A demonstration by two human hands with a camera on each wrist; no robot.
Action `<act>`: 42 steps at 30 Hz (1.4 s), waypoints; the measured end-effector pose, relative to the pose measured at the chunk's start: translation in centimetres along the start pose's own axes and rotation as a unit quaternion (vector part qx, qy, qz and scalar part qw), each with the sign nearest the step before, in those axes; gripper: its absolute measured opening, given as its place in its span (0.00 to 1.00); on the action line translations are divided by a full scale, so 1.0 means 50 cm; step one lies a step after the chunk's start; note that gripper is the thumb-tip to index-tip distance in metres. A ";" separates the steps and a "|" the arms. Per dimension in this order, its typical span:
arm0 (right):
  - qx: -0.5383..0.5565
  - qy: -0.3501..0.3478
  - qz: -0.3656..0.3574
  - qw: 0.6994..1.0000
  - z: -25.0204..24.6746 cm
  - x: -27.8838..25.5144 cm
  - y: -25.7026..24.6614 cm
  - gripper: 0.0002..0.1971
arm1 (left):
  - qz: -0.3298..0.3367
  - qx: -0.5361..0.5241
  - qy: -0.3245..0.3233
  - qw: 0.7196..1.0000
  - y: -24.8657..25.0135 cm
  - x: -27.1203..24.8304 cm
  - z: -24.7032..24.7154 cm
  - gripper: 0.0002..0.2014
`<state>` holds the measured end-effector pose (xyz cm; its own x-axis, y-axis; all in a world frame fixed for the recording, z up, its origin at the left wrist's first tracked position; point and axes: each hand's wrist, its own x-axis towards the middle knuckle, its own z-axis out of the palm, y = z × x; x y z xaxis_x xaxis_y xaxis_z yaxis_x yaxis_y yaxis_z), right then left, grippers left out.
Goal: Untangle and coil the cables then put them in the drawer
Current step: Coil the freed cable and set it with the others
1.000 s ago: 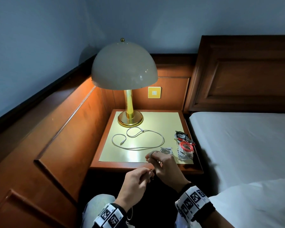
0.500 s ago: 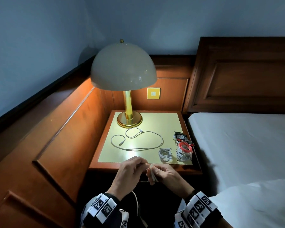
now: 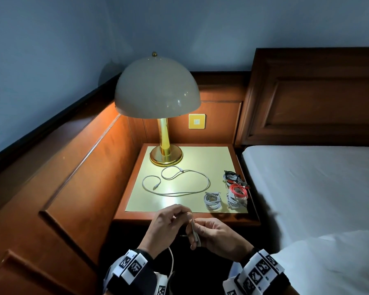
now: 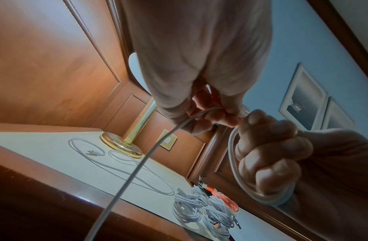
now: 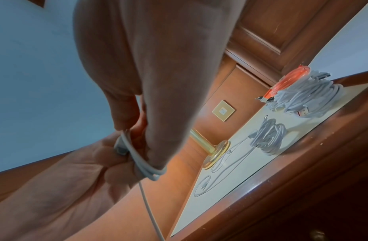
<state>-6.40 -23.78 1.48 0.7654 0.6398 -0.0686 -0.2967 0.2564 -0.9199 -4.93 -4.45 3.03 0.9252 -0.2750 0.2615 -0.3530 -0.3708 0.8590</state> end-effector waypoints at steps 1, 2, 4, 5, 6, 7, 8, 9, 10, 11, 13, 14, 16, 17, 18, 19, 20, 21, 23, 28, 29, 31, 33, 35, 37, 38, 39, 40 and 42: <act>0.007 -0.005 0.006 1.000 0.000 0.000 0.001 0.14 | -0.003 -0.005 -0.001 1.000 0.000 -0.002 0.001 0.04; 0.017 -0.008 0.013 1.000 0.000 0.001 0.001 0.13 | -0.006 -0.012 -0.003 1.000 -0.001 -0.003 0.002 0.05; 0.042 -0.012 0.026 0.999 -0.001 0.002 0.002 0.13 | -0.011 -0.028 -0.008 1.000 0.001 -0.005 0.003 0.05; 0.054 -0.011 0.030 0.998 -0.001 0.002 0.002 0.13 | -0.011 -0.032 -0.008 0.999 0.001 -0.006 0.004 0.05; 0.064 -0.008 0.031 0.997 0.000 0.003 0.003 0.13 | -0.014 -0.035 -0.007 0.999 0.000 -0.006 0.004 0.05; 0.071 -0.005 0.028 0.997 0.002 0.004 0.003 0.12 | -0.017 -0.040 -0.007 0.999 0.001 -0.006 0.004 0.05; 0.076 0.000 0.022 0.997 0.005 0.004 0.003 0.12 | -0.021 -0.048 -0.006 0.999 0.002 -0.007 0.004 0.05; 0.080 0.006 0.015 0.997 0.009 0.006 0.003 0.12 | -0.025 -0.059 -0.005 0.998 0.004 -0.007 0.005 0.05; 0.082 0.014 0.008 0.997 0.012 0.007 0.003 0.12 | -0.028 -0.068 -0.002 0.997 0.007 -0.007 0.005 0.05; 0.081 0.023 0.003 0.996 0.014 0.008 0.004 0.12 | -0.029 -0.072 0.004 0.997 0.008 -0.006 0.006 0.05; 0.078 0.039 -0.004 0.996 0.016 0.010 0.004 0.12 | -0.032 -0.080 0.008 0.996 0.011 -0.006 0.007 0.05; 0.076 0.043 -0.006 0.996 0.015 0.010 0.004 0.12 | -0.037 -0.094 0.003 0.995 0.011 -0.007 0.007 0.05; 0.071 0.050 -0.009 0.996 0.014 0.011 0.006 0.12 | -0.047 -0.104 -0.003 0.993 0.009 -0.008 0.008 0.04; 0.063 0.058 -0.010 0.996 0.014 0.012 0.008 0.12 | -0.050 -0.101 -0.004 0.994 0.008 -0.010 0.009 0.04; 0.055 0.065 -0.009 0.996 0.014 0.013 0.009 0.12 | -0.052 -0.102 -0.004 0.993 0.005 -0.010 0.010 0.04; 0.049 0.071 -0.009 0.996 0.014 0.013 0.011 0.12 | -0.055 -0.105 -0.006 0.993 0.006 -0.011 0.011 0.05; 0.047 0.076 -0.009 0.996 0.015 0.012 0.011 0.12 | -0.057 -0.111 -0.007 0.992 0.007 -0.011 0.012 0.05; 0.046 0.078 -0.009 0.996 0.014 0.012 0.012 0.12 | -0.059 -0.118 -0.008 0.991 0.007 -0.012 0.013 0.05; 0.039 0.079 -0.009 0.996 0.013 0.009 0.010 0.12 | -0.065 -0.134 -0.015 0.989 0.011 -0.014 0.014 0.04; 0.022 0.085 -0.004 0.996 0.013 0.005 0.007 0.13 | -0.078 -0.136 -0.016 0.987 0.009 -0.017 0.015 0.03; 0.021 0.088 -0.003 0.996 0.013 0.004 0.007 0.13 | -0.073 -0.128 -0.014 0.989 0.010 -0.017 0.016 0.02; 0.011 0.086 -0.001 0.996 0.011 0.003 0.009 0.11 | -0.062 -0.116 -0.011 0.991 0.014 -0.016 0.015 0.03; -0.002 0.072 -0.002 0.997 0.007 0.002 0.010 0.09 | -0.058 -0.127 -0.013 0.990 0.018 -0.015 0.014 0.03; 0.001 0.057 -0.005 0.998 0.003 0.003 0.013 0.09 | -0.061 -0.135 -0.010 0.989 0.019 -0.014 0.015 0.03; -0.004 0.052 -0.011 0.999 0.001 0.004 0.011 0.11 | -0.066 -0.141 0.001 0.988 0.018 -0.013 0.017 0.03; -0.014 0.052 -0.017 0.998 0.001 0.004 0.010 0.11 | -0.071 -0.156 0.003 0.985 0.018 -0.013 0.018 0.03; -0.026 0.053 -0.024 0.998 0.001 0.004 0.009 0.11 | -0.074 -0.173 0.000 0.982 0.020 -0.012 0.019 0.03; -0.035 0.056 -0.031 0.997 0.001 0.003 0.008 0.11 | -0.076 -0.183 -0.003 0.980 0.021 -0.010 0.018 0.04; -0.038 0.063 -0.040 0.996 0.001 0.002 0.006 0.09 | -0.076 -0.186 -0.006 0.980 0.023 -0.008 0.015 0.03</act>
<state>-6.45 -23.61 1.23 0.8522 0.5218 -0.0385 -0.1917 0.2430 -0.9509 -5.80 -5.44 3.57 0.9607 -0.2522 0.1159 -0.1351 -0.0598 0.9890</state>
